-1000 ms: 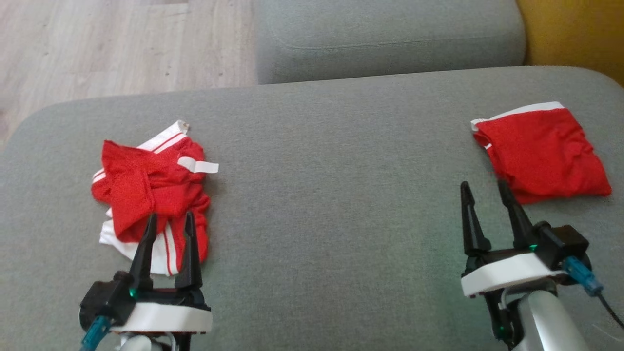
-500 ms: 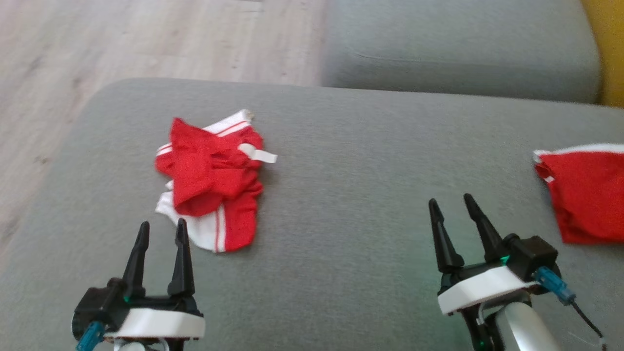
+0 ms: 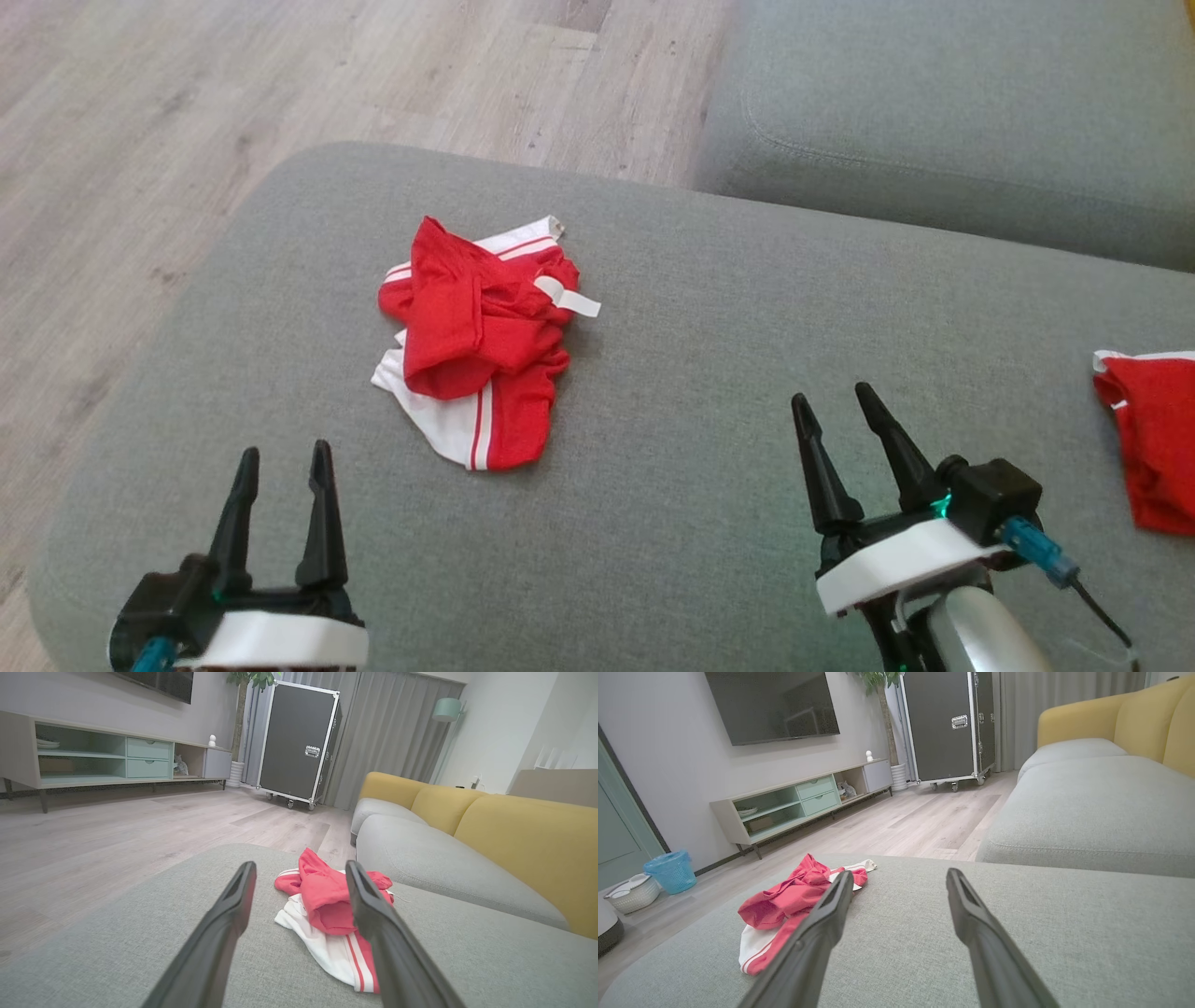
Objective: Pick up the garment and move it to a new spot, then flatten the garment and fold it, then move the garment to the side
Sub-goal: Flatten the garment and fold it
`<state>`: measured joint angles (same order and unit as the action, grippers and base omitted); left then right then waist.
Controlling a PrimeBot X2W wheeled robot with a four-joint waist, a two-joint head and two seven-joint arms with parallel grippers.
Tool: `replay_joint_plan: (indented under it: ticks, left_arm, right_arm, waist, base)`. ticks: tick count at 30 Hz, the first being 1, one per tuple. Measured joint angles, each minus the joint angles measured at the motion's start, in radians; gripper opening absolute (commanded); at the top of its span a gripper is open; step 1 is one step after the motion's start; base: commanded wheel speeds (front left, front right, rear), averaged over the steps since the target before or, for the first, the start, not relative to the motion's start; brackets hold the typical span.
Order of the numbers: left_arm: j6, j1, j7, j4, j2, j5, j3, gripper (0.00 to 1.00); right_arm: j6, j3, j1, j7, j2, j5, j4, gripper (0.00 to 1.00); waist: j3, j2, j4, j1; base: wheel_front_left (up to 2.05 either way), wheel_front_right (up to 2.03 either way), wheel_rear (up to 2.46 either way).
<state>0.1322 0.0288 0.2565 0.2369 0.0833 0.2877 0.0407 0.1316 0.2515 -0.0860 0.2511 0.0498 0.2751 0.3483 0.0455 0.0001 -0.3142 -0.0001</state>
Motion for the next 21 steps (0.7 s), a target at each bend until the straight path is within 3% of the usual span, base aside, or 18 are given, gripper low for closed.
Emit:
replay_joint_plan:
  ticks: [7, 14, 21]
  left_arm:
    - [0.000, -0.051, 0.000, 0.024, 0.048, -0.005, 0.024, 1.00]
    - [0.000, -0.231, -0.073, 0.130, 0.135, 0.021, 0.200, 1.00]
    - [0.000, -0.478, -0.242, 0.234, 0.220, 0.159, 0.416, 1.00]
  right_arm:
    - [0.000, -0.008, -0.004, 0.000, 0.000, 0.005, -0.001, 1.00]
    - [0.000, -0.029, -0.027, 0.000, 0.000, -0.024, -0.007, 1.00]
    - [0.000, -0.041, -0.089, 0.000, 0.000, -0.049, -0.018, 1.00]
  waist:
    - [-0.054, 0.0000, 0.026, 0.0001]
    - [-0.128, 0.0000, 0.054, 0.0003]
    - [-0.223, 0.0000, 0.086, 0.0004]
  base:
    - [0.00, 0.00, 0.00]
    - [0.00, 0.00, 0.00]
    - [0.00, 0.00, 0.00]
